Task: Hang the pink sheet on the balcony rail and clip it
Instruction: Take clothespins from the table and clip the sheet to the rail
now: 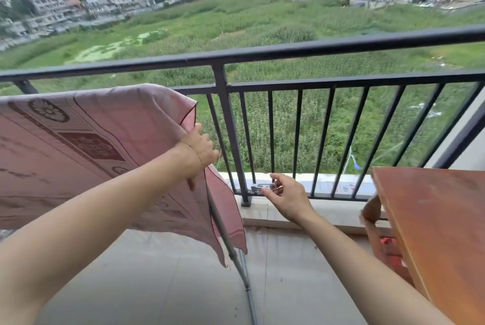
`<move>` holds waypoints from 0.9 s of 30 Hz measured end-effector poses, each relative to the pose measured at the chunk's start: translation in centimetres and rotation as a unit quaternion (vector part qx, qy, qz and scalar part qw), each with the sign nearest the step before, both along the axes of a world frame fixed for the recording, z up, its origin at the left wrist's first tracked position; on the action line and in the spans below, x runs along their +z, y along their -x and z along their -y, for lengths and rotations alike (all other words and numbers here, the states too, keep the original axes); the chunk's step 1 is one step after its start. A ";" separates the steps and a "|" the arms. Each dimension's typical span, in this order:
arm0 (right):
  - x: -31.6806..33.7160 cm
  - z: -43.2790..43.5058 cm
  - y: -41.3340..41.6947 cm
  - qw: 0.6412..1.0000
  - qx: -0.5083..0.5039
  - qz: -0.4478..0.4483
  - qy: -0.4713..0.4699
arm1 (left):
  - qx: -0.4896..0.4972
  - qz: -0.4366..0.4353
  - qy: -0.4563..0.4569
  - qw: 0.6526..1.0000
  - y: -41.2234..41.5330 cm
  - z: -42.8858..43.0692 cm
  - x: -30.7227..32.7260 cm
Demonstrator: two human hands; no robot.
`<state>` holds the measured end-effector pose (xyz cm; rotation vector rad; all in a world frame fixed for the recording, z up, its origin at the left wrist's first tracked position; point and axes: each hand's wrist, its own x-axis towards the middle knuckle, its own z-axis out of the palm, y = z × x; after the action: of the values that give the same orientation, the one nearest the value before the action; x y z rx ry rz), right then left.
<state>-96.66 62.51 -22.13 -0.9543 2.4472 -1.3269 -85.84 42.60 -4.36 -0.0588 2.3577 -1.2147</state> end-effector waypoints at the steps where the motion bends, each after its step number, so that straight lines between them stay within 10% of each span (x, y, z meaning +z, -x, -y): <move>1: 0.0 0.0 0.0 1.000 0.003 -0.001 -0.002 | 0.006 0.019 0.003 1.000 0.0 -0.2 0.0; 6: 0.4 0.3 0.1 1.000 0.005 -0.004 -0.007 | -0.050 -0.035 -0.038 0.997 -0.7 0.3 -0.4; 17: 1.9 2.4 -0.1 0.994 0.034 0.092 0.056 | 0.144 -0.026 -0.223 0.964 1.7 0.3 0.6; 27: 4.7 5.3 -2.5 0.967 0.048 0.118 0.220 | 0.121 -0.040 -0.191 0.973 3.7 0.0 1.8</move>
<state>-94.21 57.21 -17.41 -0.9237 1.9439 -1.8721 -89.59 42.61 -2.51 -0.2630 2.5235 -0.6440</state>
